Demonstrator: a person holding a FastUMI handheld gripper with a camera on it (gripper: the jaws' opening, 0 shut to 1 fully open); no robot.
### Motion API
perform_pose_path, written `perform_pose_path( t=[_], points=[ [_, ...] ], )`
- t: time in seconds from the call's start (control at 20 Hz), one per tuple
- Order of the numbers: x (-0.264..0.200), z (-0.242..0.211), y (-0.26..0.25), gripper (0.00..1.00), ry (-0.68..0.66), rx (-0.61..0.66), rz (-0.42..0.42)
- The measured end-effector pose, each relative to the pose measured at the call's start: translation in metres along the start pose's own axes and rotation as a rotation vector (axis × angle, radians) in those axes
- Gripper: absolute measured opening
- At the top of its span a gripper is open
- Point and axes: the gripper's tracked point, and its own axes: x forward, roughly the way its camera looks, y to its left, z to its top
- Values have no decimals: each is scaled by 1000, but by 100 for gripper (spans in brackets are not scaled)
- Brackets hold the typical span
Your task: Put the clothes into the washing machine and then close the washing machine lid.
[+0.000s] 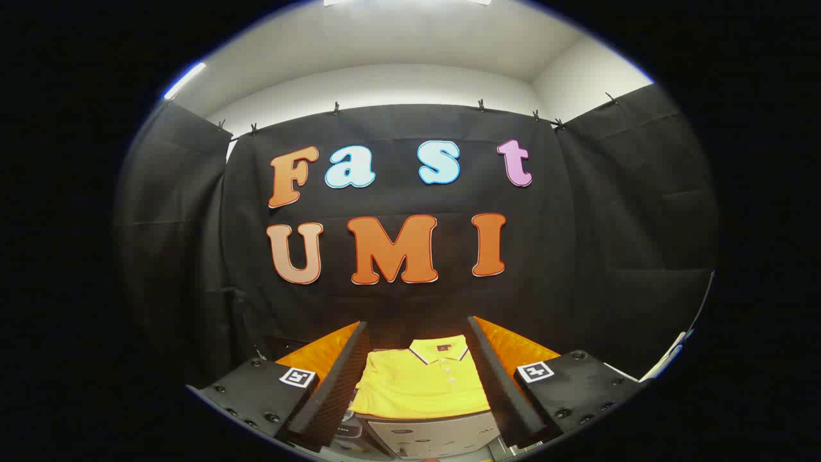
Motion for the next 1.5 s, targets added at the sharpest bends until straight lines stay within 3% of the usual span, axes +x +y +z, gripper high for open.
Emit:
perform_pose_path(
  t=[1.05,1.5],
  points=[
    [19,-18,-11,98,39,8,35],
    [72,-52,-39,99,128,24,29]
  ],
)
